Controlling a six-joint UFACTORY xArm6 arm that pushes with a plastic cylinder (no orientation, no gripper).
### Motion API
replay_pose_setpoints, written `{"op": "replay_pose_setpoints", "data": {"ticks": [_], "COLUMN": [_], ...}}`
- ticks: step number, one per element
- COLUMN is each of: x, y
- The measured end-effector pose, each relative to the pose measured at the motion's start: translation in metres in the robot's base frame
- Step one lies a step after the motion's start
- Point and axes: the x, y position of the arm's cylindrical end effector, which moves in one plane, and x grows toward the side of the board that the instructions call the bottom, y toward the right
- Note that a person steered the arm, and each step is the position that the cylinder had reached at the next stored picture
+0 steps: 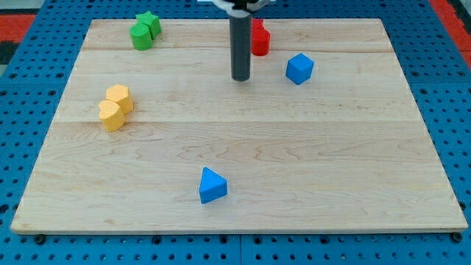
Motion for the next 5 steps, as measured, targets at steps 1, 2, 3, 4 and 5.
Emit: {"op": "replay_pose_setpoints", "data": {"ticks": [1,2,3,4,5], "x": [-0.01,-0.01,-0.01,-0.016,-0.022], "y": [0.022,0.026,0.026,0.026,0.026]}}
